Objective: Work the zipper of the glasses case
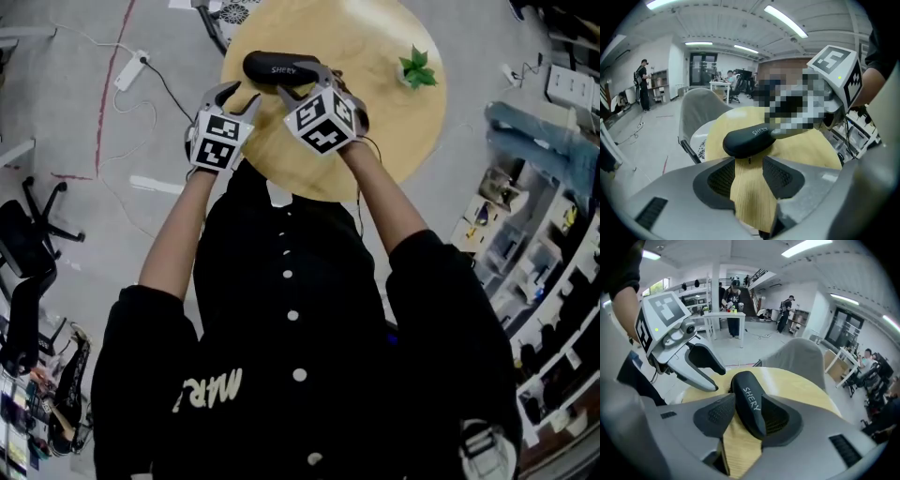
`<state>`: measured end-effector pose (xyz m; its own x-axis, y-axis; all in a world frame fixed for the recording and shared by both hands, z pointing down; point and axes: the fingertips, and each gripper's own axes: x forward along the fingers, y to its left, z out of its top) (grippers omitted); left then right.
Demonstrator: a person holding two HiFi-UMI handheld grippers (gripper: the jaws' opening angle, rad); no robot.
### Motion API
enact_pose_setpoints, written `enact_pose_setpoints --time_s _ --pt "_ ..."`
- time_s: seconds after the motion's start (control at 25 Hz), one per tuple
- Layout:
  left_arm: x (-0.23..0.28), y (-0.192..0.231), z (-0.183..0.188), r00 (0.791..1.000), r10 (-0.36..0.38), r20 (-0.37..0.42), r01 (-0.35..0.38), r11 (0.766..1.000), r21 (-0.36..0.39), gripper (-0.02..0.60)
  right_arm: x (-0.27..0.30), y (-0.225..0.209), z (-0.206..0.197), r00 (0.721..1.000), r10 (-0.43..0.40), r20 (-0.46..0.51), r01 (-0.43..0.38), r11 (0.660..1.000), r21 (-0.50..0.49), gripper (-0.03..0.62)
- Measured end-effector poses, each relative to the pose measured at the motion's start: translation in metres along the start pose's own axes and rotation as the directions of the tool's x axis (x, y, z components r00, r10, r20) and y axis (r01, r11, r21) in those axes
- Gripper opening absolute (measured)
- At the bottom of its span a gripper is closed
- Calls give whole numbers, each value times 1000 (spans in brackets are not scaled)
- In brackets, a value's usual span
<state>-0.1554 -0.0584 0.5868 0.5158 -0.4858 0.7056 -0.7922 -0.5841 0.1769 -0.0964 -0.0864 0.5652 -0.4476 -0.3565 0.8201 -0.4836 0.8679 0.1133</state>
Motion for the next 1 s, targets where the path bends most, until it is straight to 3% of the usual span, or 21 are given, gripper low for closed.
enact_pose_setpoints --time_s 0.16,0.32,0.48,0.72,1.0 --pt "11 -2 -1 1000 8 23 -7 998 -68 181 12 4 4 997 55 -53 -63 985 -159 179" --pt "22 -6 -4 1000 17 14 -15 996 -87 179 21 4 3 993 74 -92 -91 974 -205 176" --pt "32 -6 -11 1000 27 -6 -27 991 -133 172 27 1 1 990 88 -108 -110 970 -218 173" --pt "43 -6 -14 999 39 -16 -41 992 -123 149 30 4 1 982 141 -127 -166 963 -214 172" --pt "46 5 -18 992 114 -57 -118 989 -87 29 32 4 0 971 167 -173 -202 957 -208 172"
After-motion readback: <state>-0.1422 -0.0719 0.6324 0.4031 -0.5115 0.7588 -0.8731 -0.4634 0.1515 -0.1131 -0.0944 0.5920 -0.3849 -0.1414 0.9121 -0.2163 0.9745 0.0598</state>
